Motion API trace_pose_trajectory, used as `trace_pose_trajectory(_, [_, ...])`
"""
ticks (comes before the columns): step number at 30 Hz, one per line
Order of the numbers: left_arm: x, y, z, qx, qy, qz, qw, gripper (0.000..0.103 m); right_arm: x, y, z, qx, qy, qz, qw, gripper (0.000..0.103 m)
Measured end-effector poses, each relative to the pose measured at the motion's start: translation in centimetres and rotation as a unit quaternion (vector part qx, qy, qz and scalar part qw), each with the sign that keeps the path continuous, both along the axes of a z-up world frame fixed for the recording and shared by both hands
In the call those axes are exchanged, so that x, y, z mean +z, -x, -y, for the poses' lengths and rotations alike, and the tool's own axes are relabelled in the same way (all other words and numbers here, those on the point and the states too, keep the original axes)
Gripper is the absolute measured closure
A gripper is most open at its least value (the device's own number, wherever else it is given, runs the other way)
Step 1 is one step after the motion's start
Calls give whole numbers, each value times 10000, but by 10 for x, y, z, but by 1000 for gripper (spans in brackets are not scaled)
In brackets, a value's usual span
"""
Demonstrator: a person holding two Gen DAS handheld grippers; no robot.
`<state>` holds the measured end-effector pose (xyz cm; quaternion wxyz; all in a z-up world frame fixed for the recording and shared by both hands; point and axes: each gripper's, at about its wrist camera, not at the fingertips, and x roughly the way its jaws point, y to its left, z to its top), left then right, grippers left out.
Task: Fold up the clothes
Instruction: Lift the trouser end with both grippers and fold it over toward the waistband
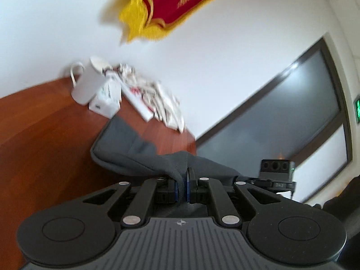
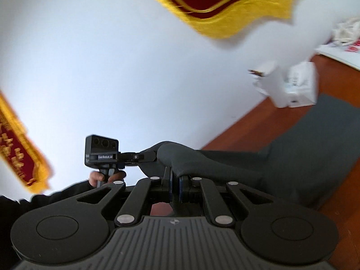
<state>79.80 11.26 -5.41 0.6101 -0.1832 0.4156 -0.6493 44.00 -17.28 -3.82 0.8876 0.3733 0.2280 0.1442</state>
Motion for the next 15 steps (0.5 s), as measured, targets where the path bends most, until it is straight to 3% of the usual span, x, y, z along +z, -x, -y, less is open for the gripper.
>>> trace_pose_trajectory(5, [20, 38, -52, 689, 281, -69, 9972, 97, 21, -13, 1, 761, -245, 58, 9968, 97])
trace_pose_trajectory(8, [48, 67, -79, 1130, 449, 39, 9926, 97, 41, -26, 0, 1239, -371, 234, 9913, 97])
trace_pose_trajectory(13, [102, 111, -112, 1827, 608, 458, 9802, 97, 79, -43, -6, 1868, -328, 599, 9800, 97])
trace_pose_trajectory(15, [131, 128, -124, 2177, 616, 731, 9713, 97, 94, -54, -6, 2066, -423, 696, 9750, 97])
